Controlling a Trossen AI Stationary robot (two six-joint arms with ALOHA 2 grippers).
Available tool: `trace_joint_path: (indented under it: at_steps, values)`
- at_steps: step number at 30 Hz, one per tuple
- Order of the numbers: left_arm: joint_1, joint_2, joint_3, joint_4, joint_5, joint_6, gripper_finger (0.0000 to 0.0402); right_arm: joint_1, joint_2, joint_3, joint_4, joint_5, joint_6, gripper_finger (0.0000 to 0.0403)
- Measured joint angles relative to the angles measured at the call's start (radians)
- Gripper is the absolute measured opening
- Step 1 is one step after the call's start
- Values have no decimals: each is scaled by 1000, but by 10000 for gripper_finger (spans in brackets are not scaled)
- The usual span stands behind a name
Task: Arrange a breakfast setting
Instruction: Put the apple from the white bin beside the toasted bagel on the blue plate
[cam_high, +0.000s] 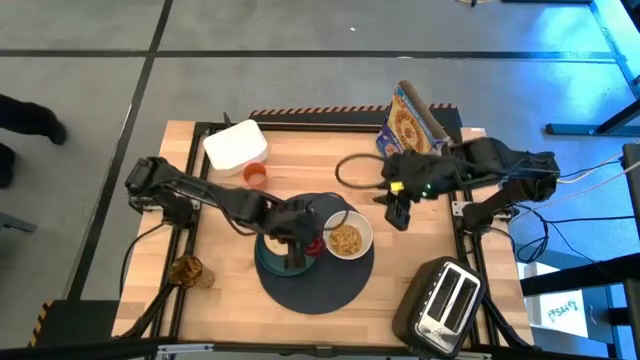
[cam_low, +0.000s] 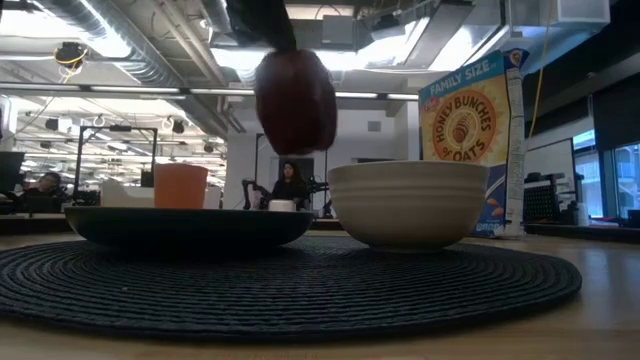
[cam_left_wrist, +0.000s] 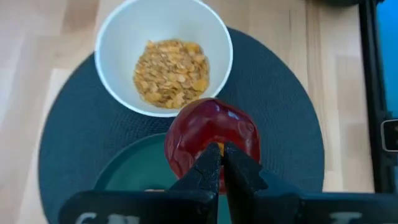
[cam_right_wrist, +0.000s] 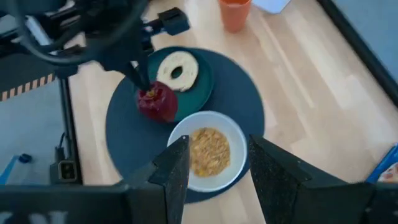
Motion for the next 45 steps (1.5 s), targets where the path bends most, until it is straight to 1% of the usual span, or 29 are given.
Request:
trace_joint_path:
  at_steps: [4, 10, 15, 21, 25, 32, 41, 43, 45]
  values:
    - [-16, 44, 0, 34, -4, -18, 3, 52, 0, 0, -26, 35, 36, 152]
    - [-21, 76, 0, 47, -12, -34, 3, 95, 0, 0, -90, 88, 82, 152]
    - [-21, 76, 0, 18, -20, -44, 3, 128, 0, 0, -101, 122, 105, 152]
    - [-13, 67, 0, -72, -39, -44, 3, 153, 0, 0, -101, 167, 110, 152]
    - [-15, 75, -1, -144, -37, -44, 3, 151, 0, 0, -101, 171, 110, 152]
    - [-14, 108, 0, -143, -34, -20, 3, 151, 0, 0, -100, 177, 110, 152]
    - [-8, 110, -35, -134, -19, -26, 4, 151, 0, 0, -99, 177, 135, 152]
    - [-5, 110, -35, -127, -10, -48, 11, 151, 0, 0, -98, 177, 135, 152]
    - [2, 110, -35, -120, 14, -60, 26, 151, 0, 0, -98, 177, 136, 152]
